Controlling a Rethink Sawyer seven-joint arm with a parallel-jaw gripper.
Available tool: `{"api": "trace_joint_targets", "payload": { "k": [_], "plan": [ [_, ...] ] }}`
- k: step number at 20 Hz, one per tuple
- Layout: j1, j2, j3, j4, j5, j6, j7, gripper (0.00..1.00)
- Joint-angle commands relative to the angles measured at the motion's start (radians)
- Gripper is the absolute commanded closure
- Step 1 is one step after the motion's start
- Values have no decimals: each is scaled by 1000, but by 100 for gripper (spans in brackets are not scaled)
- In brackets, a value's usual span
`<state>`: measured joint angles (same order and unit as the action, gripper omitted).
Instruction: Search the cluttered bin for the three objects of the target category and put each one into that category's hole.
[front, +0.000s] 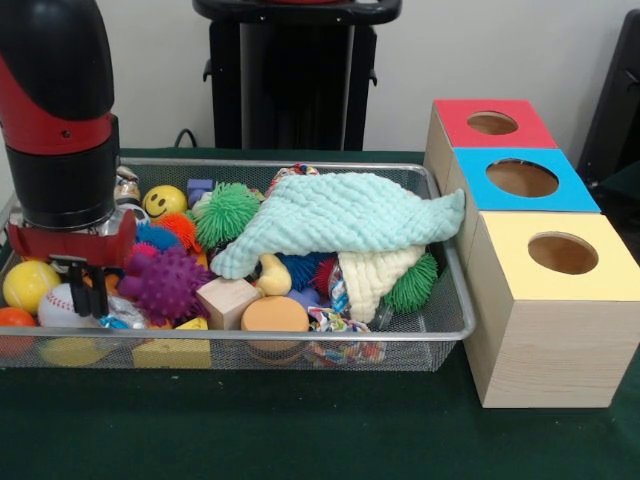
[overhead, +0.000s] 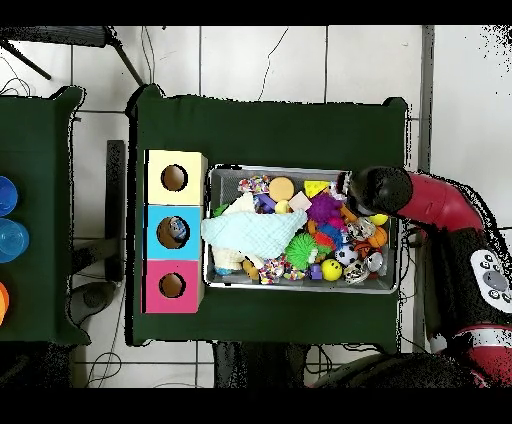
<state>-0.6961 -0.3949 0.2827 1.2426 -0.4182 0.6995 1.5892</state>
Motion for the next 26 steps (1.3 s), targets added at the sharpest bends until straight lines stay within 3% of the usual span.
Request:
{"api": "trace_joint_targets", "payload": {
  "k": [1, 14, 26],
  "plan": [
    [-14, -27, 43, 61, -25, -38, -55, 100],
    [-20, -102, 60, 114, -13, -3, -85, 100],
    [-18, -109, 54, 122, -16, -12, -69, 100]
  ]
}}
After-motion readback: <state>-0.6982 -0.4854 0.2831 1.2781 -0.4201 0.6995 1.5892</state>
